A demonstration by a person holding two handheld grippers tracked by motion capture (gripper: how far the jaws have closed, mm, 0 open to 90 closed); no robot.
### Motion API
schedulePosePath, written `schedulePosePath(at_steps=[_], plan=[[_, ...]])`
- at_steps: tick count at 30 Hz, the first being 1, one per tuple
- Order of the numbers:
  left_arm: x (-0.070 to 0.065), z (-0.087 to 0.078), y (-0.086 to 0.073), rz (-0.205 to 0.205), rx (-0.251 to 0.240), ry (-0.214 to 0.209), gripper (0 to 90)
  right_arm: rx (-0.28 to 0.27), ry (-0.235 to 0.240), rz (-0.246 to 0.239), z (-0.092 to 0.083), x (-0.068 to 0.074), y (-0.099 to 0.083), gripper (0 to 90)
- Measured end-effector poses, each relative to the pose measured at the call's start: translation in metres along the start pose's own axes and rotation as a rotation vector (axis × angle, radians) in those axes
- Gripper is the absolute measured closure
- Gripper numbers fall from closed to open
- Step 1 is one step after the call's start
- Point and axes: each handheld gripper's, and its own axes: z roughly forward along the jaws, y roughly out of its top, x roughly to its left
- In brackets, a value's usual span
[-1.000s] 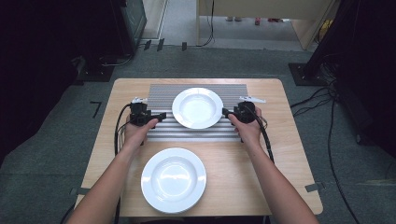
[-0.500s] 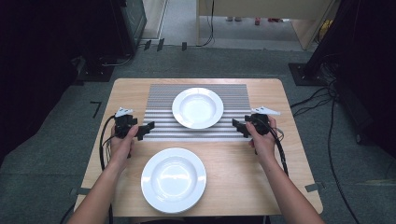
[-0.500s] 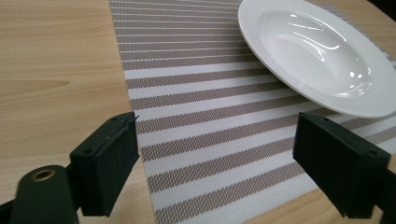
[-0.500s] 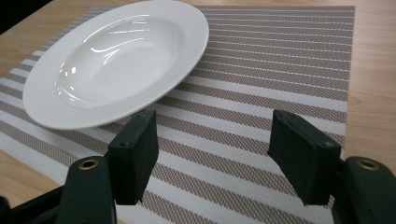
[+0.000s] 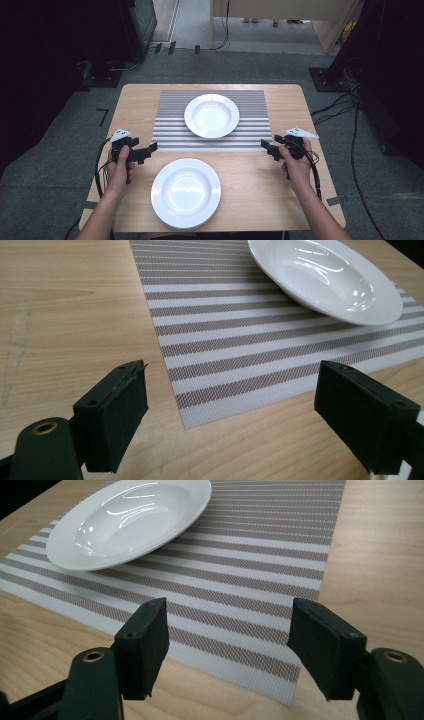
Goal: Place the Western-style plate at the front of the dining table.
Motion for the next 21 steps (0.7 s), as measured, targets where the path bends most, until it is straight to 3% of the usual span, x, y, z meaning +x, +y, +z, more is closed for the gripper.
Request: schedulePosePath(at_steps=[7, 21], plan=[[-0.001, -0.011, -0.018, -0.003, 0.009, 0.007, 13.8, -0.005, -0.006, 0.017, -0.023, -0.008, -0.016, 31.2], [0.01, -0.04, -0.054, -0.019, 0.029, 0.035, 13.8, 0.005, -0.044, 0.042, -0.061, -0.026, -0.043, 30.4]])
